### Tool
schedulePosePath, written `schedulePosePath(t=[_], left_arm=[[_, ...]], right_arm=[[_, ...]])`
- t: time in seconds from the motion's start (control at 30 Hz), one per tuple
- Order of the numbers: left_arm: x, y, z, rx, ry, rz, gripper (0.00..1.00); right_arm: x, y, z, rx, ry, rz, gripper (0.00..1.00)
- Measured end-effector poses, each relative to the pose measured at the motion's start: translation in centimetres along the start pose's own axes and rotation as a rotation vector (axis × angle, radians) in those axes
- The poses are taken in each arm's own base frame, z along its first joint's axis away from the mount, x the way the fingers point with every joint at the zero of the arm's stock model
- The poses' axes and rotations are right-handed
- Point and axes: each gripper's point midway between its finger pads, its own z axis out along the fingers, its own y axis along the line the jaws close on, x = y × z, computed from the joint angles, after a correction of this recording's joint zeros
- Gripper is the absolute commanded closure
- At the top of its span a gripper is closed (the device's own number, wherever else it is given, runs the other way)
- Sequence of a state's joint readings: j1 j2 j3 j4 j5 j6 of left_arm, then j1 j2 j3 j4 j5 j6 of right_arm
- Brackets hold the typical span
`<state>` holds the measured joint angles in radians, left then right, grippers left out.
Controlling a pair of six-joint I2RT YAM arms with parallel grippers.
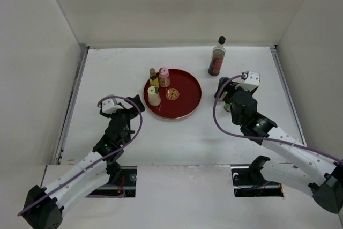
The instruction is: Organize the condiment bottles
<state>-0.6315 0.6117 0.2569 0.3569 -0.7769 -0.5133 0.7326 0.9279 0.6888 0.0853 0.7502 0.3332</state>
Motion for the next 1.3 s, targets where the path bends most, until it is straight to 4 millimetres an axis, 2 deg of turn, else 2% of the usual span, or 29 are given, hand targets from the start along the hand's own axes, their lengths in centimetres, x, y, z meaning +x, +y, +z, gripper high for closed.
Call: schedulePosePath(t=[0.07, 0.13, 0.33, 0.47, 0.53, 0.7, 0.77, 0.9, 1.07, 1.2, 1.3], left_arm=[[1.2, 0.4, -0.2, 0.002, 0.024, 0.007, 0.08], [2.2, 0.9, -0.4, 0.0, 0.04, 0.016, 0.11], [3.1, 0.9, -0.4, 0.015, 0.055, 0.005, 0.11], [3.8, 0.7, -0.2, 0.02, 0.072, 0.008, 0.11], [4.3, 0.7, -0.2, 0.023, 0.088, 0.016, 0.11], [4.5, 0.4, -0.1, 0.039, 0.097, 0.011, 0.11], [4.4, 0.2, -0.1, 0.044, 0.092, 0.004, 0.11], [4.2, 0.1, 0.0, 0.045, 0.084, -0.005, 0.11], [4.2, 0.1, 0.0, 0.045, 0.083, -0.009, 0.11], [4.0, 0.1, 0.1, 0.046, 0.078, -0.017, 0.1], [3.9, 0.1, 0.1, 0.046, 0.074, -0.023, 0.1]], right_arm=[[-0.1, -2.5, 0.6, 0.107, 0.011, -0.035, 0.06], [0.1, -4.2, 1.2, 0.184, 0.035, -0.07, 0.04], [2.0, -7.6, 3.0, 0.302, 0.123, -0.134, 0.06], [3.9, -8.5, 4.3, 0.317, 0.188, -0.147, 0.17], [4.8, -8.7, 4.9, 0.319, 0.214, -0.151, 0.3], [6.4, -8.9, 5.9, 0.324, 0.249, -0.17, 0.54], [6.5, -8.8, 6.2, 0.325, 0.242, -0.167, 0.6], [6.4, -8.5, 5.9, 0.32, 0.233, -0.179, 0.67], [6.1, -7.1, 2.5, 0.254, 0.238, -0.214, 0.69], [4.8, -4.0, 0.9, 0.155, 0.226, -0.205, 0.71], [4.1, -0.1, 1.5, 0.067, 0.236, -0.2, 0.71]])
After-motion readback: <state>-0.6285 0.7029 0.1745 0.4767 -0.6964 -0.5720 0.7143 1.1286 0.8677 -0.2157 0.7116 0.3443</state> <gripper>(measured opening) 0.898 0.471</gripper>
